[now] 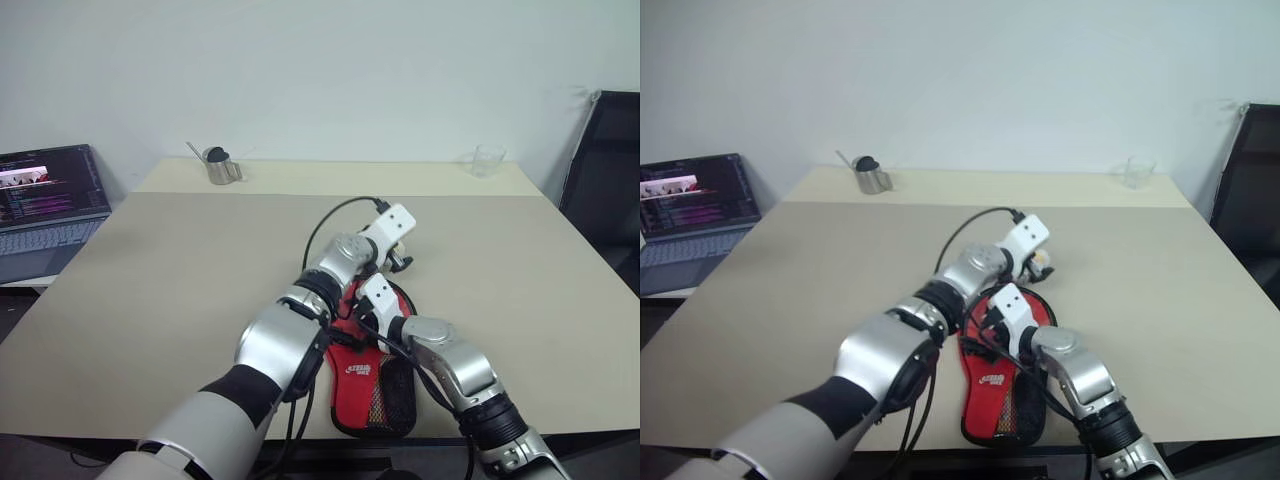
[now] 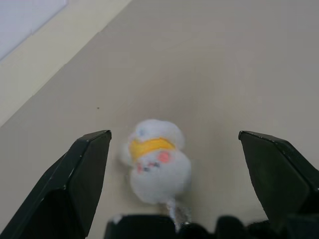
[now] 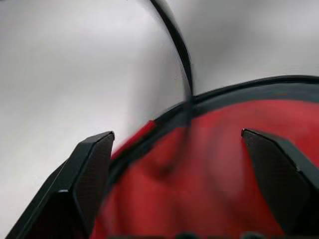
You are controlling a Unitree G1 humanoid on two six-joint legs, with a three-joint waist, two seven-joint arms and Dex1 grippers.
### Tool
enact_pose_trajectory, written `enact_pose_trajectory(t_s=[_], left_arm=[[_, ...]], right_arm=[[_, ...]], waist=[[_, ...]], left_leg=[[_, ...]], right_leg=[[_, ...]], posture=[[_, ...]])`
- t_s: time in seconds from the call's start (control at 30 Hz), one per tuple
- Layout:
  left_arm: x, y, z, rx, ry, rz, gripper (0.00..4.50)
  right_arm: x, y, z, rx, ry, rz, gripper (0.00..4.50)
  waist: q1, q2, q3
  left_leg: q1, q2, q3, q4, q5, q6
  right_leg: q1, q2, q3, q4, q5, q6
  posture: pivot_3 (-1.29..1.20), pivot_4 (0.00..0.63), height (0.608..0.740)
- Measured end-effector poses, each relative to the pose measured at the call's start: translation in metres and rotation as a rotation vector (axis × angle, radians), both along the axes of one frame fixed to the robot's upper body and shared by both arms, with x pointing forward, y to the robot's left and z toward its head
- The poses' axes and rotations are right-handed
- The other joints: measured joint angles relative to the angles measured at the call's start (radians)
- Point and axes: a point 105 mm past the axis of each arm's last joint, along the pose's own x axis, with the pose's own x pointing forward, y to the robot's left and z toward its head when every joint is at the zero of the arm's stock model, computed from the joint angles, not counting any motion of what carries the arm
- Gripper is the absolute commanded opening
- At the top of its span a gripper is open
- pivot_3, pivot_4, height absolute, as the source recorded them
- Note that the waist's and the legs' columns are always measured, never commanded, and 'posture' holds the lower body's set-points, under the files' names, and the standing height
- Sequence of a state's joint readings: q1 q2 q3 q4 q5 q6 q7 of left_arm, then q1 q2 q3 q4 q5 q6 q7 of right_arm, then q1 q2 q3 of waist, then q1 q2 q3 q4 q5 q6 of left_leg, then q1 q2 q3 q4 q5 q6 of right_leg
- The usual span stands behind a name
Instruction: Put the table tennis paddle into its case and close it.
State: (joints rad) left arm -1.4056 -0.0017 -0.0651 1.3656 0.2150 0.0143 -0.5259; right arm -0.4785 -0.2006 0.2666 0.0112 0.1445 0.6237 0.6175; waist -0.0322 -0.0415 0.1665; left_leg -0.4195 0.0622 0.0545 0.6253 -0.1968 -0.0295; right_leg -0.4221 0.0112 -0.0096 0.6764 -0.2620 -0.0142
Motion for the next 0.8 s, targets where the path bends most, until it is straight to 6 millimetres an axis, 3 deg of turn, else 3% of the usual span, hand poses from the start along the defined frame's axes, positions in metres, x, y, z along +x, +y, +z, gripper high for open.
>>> enact_pose_trajectory(t_s=[0.13, 0.27, 0.4, 0.5, 0.63, 0.73, 0.8], left_arm=[[0.009, 0.032, 0.033, -0.071, -0.021, -0.003, 4.47], [0.01, 0.054, 0.041, -0.102, 0.0, -0.021, 4.47], [0.014, 0.088, 0.052, -0.105, -0.009, 0.008, 4.47], [0.007, 0.1, 0.061, -0.101, 0.007, -0.066, 4.47], [-0.008, 0.123, 0.074, -0.097, 0.029, -0.185, 4.47], [-0.017, 0.143, 0.066, -0.069, 0.056, -0.218, 4.47], [-0.028, 0.147, 0.043, -0.062, 0.114, -0.269, 4.47]], right_arm=[[-0.002, -0.024, 0.004, -0.048, -0.002, 0.021, 4.5], [-0.018, -0.039, 0.007, -0.088, 0.011, 0.094, 4.5], [-0.037, -0.055, 0.013, -0.133, 0.018, 0.18, 4.5], [-0.042, -0.067, 0.021, -0.135, 0.011, 0.196, 4.5], [-0.034, -0.094, 0.039, -0.13, -0.03, 0.122, 4.5], [-0.024, -0.114, 0.053, -0.113, -0.066, 0.032, 4.5], [-0.017, -0.123, 0.059, -0.095, -0.081, -0.019, 4.5]], waist=[[0.0, 0.0, 0.003], [0.001, 0.0, 0.008], [-0.002, 0.0, 0.01], [0.0, 0.0, 0.012], [-0.002, 0.0, 0.012], [-0.001, 0.0, 0.012], [-0.001, 0.001, 0.012]], left_leg=[[0.0, 0.0, 0.0, 0.0, -0.001, -0.002], [-0.001, 0.0, 0.0, 0.0, -0.002, -0.003], [-0.001, 0.001, 0.0, 0.0, -0.002, -0.003], [-0.001, 0.001, 0.0, 0.0, -0.002, -0.003], [0.0, 0.001, 0.002, 0.0, -0.002, -0.003], [0.002, 0.001, 0.002, 0.0, -0.002, -0.003], [0.002, 0.002, 0.002, 0.001, -0.002, -0.003]], right_leg=[[0.0, 0.0, -0.001, 0.0, -0.001, 0.0], [0.0, 0.0, -0.001, 0.0, -0.002, 0.0], [-0.001, 0.001, -0.001, 0.0, -0.002, 0.0], [-0.002, 0.001, -0.001, 0.001, -0.002, 0.0], [-0.002, 0.001, -0.001, 0.002, -0.002, 0.0], [-0.001, 0.001, 0.0, 0.003, -0.002, 0.0], [-0.001, 0.0, 0.001, 0.004, -0.002, -0.001]], posture=[[0.0, 0.15, 0.74], [0.0, 0.15, 0.74], [0.0, 0.15, 0.74], [0.0, 0.15, 0.74], [0.0, 0.15, 0.74], [0.0, 0.15, 0.74], [0.0, 0.15, 0.74]])
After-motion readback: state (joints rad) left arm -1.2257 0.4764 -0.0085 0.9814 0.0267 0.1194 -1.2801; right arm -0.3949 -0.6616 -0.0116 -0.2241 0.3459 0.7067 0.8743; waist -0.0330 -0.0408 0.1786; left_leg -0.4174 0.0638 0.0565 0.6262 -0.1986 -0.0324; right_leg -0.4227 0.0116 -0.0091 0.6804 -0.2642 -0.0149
